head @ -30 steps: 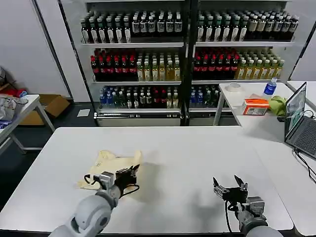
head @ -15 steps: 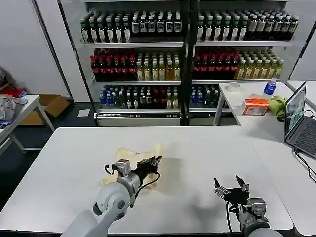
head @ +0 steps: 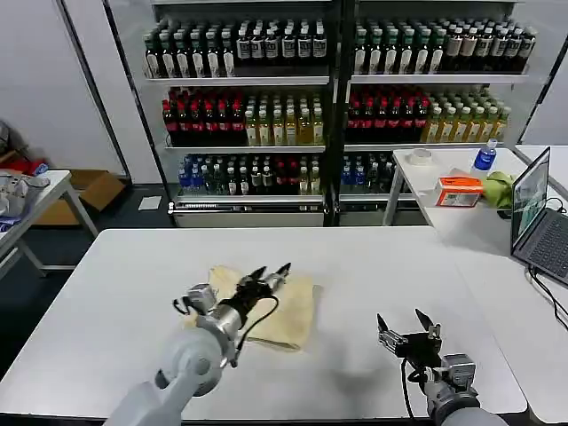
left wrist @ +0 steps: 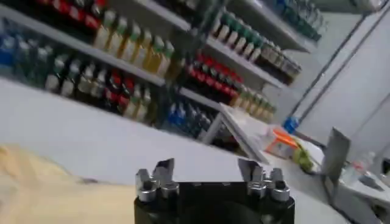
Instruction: Fold and organize the clothes.
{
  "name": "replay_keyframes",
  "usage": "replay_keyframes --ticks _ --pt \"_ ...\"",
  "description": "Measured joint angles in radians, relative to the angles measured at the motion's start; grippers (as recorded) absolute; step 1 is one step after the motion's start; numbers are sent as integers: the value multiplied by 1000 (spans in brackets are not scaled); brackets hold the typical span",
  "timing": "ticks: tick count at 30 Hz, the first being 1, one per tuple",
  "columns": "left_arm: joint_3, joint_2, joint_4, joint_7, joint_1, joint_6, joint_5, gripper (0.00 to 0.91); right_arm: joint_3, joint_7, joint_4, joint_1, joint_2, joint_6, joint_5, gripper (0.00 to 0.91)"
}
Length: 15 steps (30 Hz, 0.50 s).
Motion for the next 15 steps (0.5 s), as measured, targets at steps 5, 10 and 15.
replay_keyframes --ticks 5,10,15 --pt "-123 59 -52 11 95 -59 114 907 -30 -15 -18 29 12 21 -4 907" --pt "-279 84 -97 28 228 -105 200 907 -87 -16 -45 90 29 21 40 907" --pt "-428 81 -136 35 358 -135 248 907 -160 -4 -98 187 65 -2 153 907"
